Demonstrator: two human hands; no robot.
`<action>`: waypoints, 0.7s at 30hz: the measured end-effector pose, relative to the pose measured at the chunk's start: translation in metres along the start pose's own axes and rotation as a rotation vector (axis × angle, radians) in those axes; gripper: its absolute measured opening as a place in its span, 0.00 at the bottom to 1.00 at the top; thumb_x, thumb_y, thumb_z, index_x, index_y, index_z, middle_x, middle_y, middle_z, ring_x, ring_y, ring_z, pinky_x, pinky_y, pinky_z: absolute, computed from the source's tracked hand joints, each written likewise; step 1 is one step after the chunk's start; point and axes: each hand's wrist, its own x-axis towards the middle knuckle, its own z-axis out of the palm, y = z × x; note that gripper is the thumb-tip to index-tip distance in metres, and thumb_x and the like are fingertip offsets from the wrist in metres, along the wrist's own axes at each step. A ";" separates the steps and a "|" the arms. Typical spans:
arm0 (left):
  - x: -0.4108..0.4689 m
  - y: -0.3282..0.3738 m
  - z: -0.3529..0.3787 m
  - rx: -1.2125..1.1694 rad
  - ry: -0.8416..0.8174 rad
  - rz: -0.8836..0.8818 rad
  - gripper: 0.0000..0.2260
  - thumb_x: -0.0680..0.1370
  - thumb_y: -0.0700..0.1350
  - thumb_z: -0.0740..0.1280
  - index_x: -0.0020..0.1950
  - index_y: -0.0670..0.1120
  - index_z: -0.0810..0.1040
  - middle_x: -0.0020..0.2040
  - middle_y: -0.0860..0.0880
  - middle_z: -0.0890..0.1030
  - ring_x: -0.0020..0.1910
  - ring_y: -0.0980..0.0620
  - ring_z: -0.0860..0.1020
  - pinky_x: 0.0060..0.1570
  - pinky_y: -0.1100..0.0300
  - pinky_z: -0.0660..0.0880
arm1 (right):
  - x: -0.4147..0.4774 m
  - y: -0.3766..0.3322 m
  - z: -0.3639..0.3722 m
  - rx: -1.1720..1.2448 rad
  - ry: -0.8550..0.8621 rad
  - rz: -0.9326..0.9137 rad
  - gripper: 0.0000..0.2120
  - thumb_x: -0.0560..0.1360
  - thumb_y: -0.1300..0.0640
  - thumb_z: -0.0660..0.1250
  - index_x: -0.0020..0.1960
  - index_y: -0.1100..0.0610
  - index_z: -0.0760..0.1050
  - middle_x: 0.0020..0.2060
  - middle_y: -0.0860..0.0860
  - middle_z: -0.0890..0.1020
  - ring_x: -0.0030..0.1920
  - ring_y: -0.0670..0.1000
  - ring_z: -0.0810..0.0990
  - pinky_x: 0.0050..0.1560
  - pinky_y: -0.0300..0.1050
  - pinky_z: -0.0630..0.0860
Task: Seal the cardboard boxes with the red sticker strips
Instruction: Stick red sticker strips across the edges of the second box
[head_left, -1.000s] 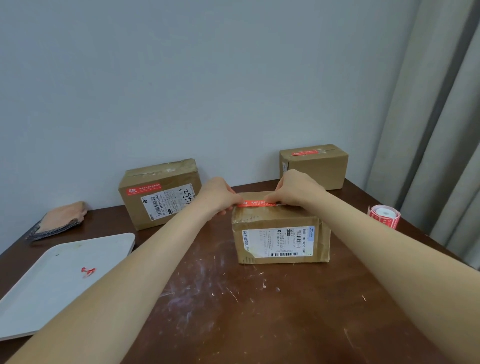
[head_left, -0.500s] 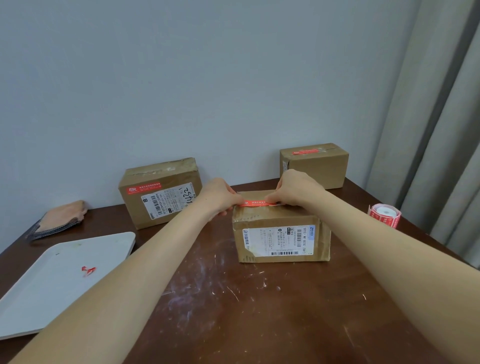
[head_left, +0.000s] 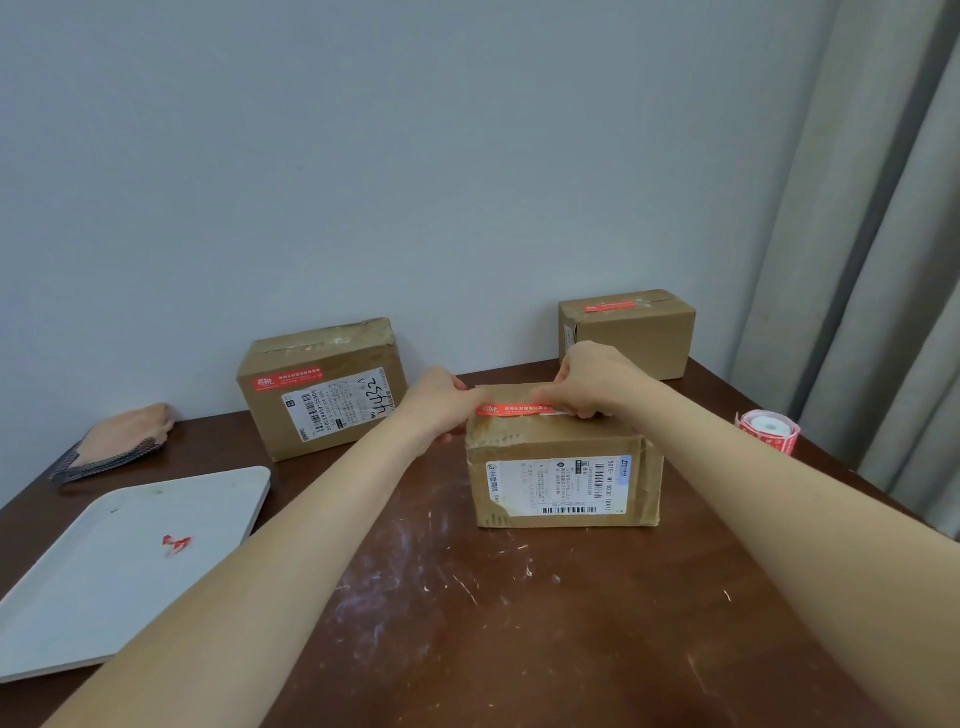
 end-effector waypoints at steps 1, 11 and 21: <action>-0.001 0.000 0.003 0.041 0.013 0.023 0.12 0.74 0.52 0.69 0.43 0.43 0.74 0.30 0.50 0.72 0.25 0.54 0.67 0.24 0.64 0.64 | -0.002 -0.001 0.000 -0.015 0.007 0.004 0.22 0.68 0.39 0.70 0.38 0.59 0.77 0.27 0.50 0.75 0.30 0.51 0.74 0.40 0.46 0.77; -0.009 -0.008 0.001 -0.058 -0.020 -0.008 0.13 0.79 0.48 0.63 0.61 0.43 0.73 0.39 0.48 0.77 0.31 0.54 0.73 0.26 0.63 0.69 | -0.011 -0.001 -0.001 -0.018 0.072 -0.028 0.08 0.73 0.54 0.68 0.47 0.58 0.79 0.43 0.54 0.84 0.37 0.52 0.79 0.47 0.50 0.81; -0.045 -0.028 0.015 0.678 0.196 0.605 0.20 0.78 0.62 0.55 0.69 0.61 0.69 0.68 0.53 0.68 0.68 0.52 0.64 0.62 0.55 0.67 | -0.062 0.007 0.015 -0.340 0.202 -0.417 0.18 0.81 0.50 0.52 0.66 0.40 0.72 0.55 0.49 0.70 0.58 0.51 0.67 0.56 0.50 0.70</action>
